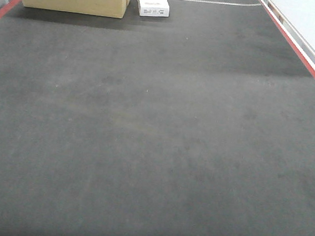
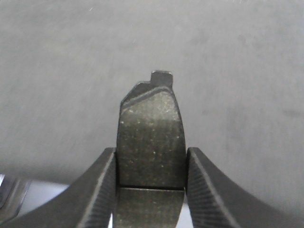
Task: Move and align brake pads A on conveyor
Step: 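Hold both brake pads above the conveyor belt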
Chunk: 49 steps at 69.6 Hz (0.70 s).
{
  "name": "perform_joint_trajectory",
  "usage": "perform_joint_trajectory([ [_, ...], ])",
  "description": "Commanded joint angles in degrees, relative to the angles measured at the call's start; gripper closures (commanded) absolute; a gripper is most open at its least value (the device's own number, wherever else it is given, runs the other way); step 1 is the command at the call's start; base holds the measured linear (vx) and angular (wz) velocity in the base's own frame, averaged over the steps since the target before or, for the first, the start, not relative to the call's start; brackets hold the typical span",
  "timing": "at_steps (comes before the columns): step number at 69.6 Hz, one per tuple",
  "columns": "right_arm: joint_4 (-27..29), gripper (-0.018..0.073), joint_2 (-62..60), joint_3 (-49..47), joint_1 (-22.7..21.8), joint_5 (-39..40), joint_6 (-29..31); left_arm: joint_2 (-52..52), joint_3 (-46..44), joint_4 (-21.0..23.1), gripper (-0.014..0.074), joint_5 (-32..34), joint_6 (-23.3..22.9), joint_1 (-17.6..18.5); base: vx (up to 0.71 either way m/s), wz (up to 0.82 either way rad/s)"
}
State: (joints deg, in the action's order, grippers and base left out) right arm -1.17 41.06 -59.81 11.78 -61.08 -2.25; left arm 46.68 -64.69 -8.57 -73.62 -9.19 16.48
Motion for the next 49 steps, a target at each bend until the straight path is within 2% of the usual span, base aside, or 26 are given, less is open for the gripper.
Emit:
perform_joint_trajectory([
  [1,-0.30,0.0567,-0.01,-1.51,0.02,4.45,0.34,-0.22,-1.19,-0.52,0.0603,1.75,-0.43,0.33,0.26,-0.02],
  [24,-0.30,0.0567,-0.01,-1.51,0.02,4.45,0.34,-0.22,-1.19,-0.52,0.0603,1.75,-0.43,0.33,0.20,-0.01],
  [49,-0.30,0.0567,-0.01,-1.51,0.02,4.45,0.34,-0.22,-1.19,-0.52,0.0603,1.75,-0.43,0.33,0.08,0.03],
])
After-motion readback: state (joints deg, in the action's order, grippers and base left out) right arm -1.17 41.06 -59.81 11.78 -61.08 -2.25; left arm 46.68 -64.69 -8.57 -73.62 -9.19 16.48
